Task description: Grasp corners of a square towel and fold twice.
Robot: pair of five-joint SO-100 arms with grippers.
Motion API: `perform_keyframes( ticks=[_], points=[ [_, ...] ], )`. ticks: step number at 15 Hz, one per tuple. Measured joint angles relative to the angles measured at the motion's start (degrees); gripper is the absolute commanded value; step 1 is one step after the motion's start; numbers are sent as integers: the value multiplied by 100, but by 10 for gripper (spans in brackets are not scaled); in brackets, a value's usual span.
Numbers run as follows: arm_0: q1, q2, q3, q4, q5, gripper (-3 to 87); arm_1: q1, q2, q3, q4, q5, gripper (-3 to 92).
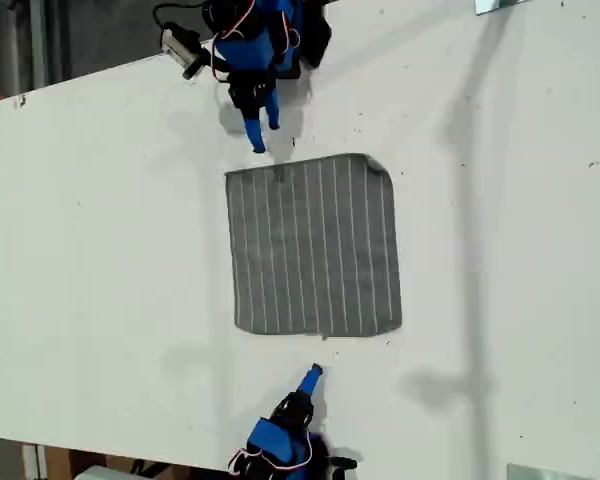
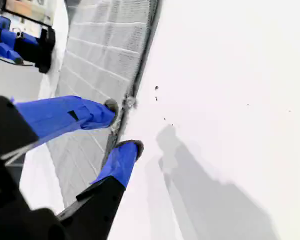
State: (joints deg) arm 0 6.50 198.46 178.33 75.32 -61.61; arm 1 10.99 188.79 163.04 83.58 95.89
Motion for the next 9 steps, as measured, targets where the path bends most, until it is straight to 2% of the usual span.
perform_keyframes(
  ticks=[1, 2, 3, 4, 5, 7, 9],
  points=[
    [-35, -18, 0, 0, -18, 136, 97, 0, -9, 79, -62, 182],
    [-563, -123, 0, 0, -677, 137, 694, 0, -9, 167, -668, 197],
    [-1063, -176, 0, 35, -1960, 136, 914, 0, -9, 176, -1257, 198],
    [-1213, -220, 9, 53, -2944, 134, 817, 0, -9, 176, -1450, 198],
    [-1257, -246, 9, 9, -3305, 133, 773, 0, -9, 132, -1538, 210],
    [-1266, -246, 9, 0, -3454, 140, 281, -105, 88, -325, -1714, 251],
    [-1283, -246, 9, 0, -3472, 141, -237, -1336, -571, -721, -1978, 319]
  ],
)
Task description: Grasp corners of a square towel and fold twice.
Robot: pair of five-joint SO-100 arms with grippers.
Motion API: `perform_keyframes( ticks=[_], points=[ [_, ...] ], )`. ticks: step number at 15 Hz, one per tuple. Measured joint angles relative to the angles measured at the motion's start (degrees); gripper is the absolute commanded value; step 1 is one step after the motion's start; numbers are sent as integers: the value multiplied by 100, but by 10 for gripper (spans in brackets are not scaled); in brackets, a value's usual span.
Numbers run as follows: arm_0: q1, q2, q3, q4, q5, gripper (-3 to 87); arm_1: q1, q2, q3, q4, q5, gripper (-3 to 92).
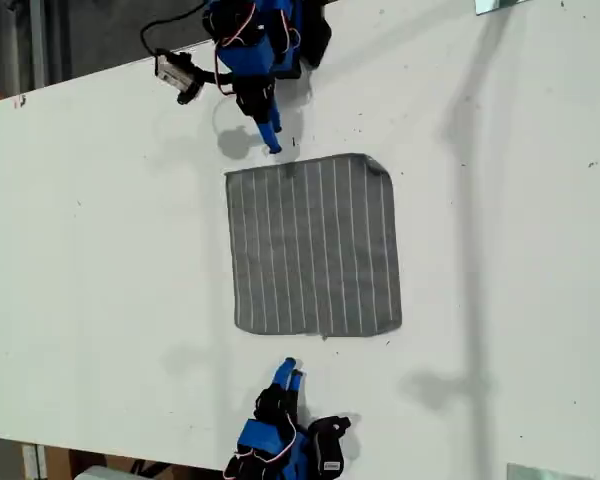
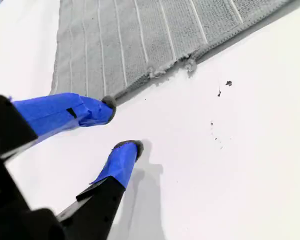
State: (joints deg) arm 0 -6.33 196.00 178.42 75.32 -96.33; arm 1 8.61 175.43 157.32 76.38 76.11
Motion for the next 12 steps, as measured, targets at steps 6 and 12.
perform_keyframes(
  ticks=[6, 12],
  points=[
    [0, 0, 0, 0, 0, 141, -2654, -7128, -3401, -123, 264, 347],
    [0, 0, 26, 0, -18, 142, -3656, -7787, -4025, -703, 773, 346]
  ],
)
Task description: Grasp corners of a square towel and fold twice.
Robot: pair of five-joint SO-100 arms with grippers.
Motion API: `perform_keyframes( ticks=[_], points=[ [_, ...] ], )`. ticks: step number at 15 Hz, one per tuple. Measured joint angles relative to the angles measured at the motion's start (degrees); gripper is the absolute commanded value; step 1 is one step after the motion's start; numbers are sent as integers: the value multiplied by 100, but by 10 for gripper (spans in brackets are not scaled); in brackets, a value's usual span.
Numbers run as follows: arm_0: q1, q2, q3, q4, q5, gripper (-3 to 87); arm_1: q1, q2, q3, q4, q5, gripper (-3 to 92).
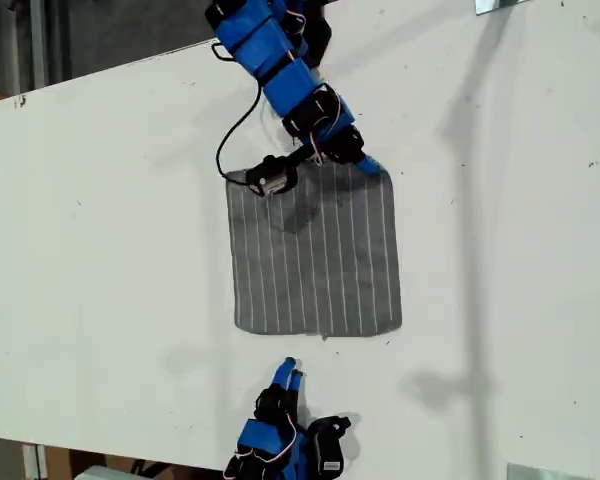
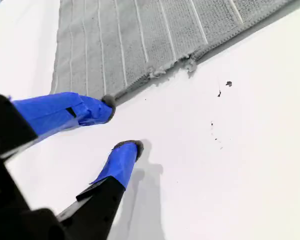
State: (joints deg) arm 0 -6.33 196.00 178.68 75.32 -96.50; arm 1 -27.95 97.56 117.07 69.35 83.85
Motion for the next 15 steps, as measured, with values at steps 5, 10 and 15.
perform_keyframes(
  ticks=[5, 10, 15],
  points=[
    [0, 0, 0, 0, 0, 144, -105, -1854, -1468, 53, -18, 91],
    [0, 0, 0, 0, 18, 154, -97, -2514, -2127, 70, -18, -1],
    [650, -1529, -1714, 176, -185, 148, -97, -2522, -2171, 149, -35, -1]
  ],
)
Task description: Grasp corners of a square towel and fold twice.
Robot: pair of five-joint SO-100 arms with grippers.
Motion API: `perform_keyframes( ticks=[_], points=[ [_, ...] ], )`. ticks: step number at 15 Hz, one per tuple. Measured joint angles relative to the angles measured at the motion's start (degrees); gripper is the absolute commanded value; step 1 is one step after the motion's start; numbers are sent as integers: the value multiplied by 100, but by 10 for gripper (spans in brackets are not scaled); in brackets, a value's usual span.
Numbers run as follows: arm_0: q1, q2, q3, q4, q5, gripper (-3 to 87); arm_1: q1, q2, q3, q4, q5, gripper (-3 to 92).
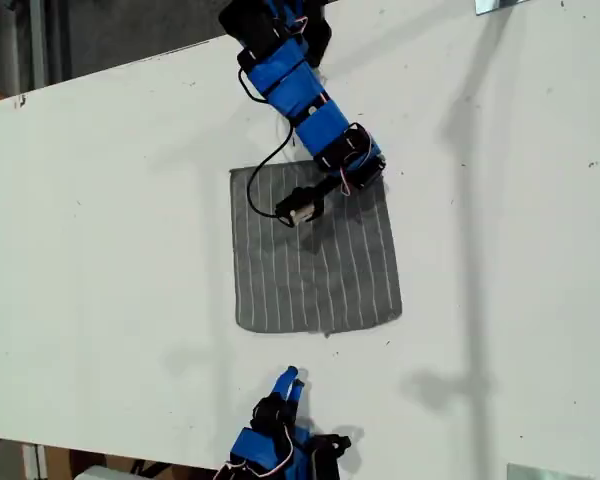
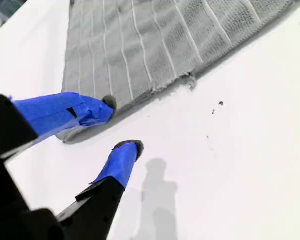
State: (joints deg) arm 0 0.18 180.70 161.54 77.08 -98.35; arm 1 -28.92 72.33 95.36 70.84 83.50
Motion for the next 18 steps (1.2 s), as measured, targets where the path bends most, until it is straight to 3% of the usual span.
perform_keyframes(
  ticks=[2, 4, 6, 11, 18],
  points=[
    [580, -3296, -2558, 343, -53, 251, 9, -62, -44, 9, -9, -1],
    [1169, -7128, -5792, 1213, -62, 271, 9, -79, -62, 26, -9, -1],
    [1705, -9932, -7567, 949, -149, 280, 9, -88, -62, 26, -9, -1],
    [2716, -11145, -8077, 272, -1072, 286, -9, -149, -114, 53, -9, -1],
    [2760, -12516, -9448, 123, -721, 282, -18, -149, -149, 70, -9, -1]
  ],
)
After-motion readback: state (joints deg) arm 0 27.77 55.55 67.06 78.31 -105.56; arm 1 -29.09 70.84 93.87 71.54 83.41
